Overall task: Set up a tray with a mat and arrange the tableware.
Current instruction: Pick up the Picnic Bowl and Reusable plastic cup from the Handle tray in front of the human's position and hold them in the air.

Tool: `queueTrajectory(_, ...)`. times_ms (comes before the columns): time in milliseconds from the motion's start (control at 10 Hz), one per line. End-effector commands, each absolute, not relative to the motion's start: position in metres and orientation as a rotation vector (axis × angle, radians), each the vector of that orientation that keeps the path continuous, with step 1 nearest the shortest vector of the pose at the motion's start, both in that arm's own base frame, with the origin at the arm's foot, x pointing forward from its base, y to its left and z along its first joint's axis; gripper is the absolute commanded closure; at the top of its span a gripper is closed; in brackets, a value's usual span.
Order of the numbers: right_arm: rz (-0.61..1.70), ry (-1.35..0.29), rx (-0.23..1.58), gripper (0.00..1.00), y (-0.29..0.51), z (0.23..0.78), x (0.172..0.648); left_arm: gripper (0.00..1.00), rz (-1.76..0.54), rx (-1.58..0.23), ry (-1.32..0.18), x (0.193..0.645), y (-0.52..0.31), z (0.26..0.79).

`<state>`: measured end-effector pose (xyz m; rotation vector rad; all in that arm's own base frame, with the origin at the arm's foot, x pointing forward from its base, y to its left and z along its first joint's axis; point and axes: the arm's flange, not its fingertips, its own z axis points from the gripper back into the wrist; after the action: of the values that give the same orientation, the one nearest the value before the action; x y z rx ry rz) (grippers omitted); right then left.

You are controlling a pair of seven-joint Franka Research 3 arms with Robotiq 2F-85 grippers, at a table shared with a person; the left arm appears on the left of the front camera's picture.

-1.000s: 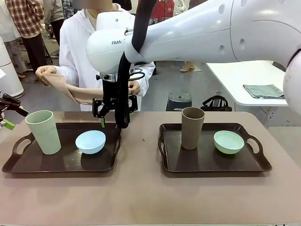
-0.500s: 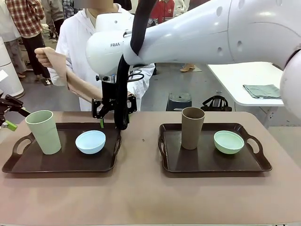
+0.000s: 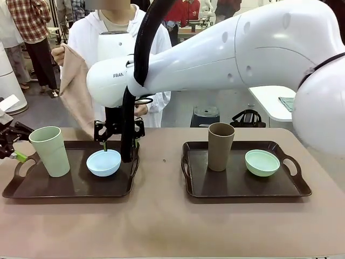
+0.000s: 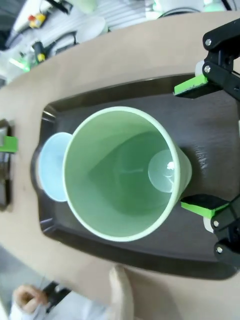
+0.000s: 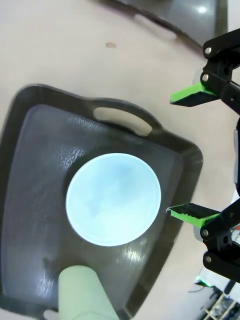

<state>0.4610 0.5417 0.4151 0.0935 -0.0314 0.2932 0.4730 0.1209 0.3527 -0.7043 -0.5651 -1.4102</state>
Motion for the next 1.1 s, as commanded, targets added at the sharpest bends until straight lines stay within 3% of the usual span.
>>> queueTrajectory(0,0.253,-0.081,0.081,0.00,0.547,0.407,0.466,0.00,-1.390,-0.759,-0.662,0.474,0.119,0.345)
queueTrajectory(200,0.253,-0.072,0.086,0.00,0.549,0.392,0.470,0.00,-1.379,-0.798,-0.711,0.472,0.109,0.336)
queueTrajectory(1000,0.248,-0.084,0.184,0.00,0.552,0.368,0.482,0.00,-1.370,-0.855,-0.670,0.478,0.090,0.310)
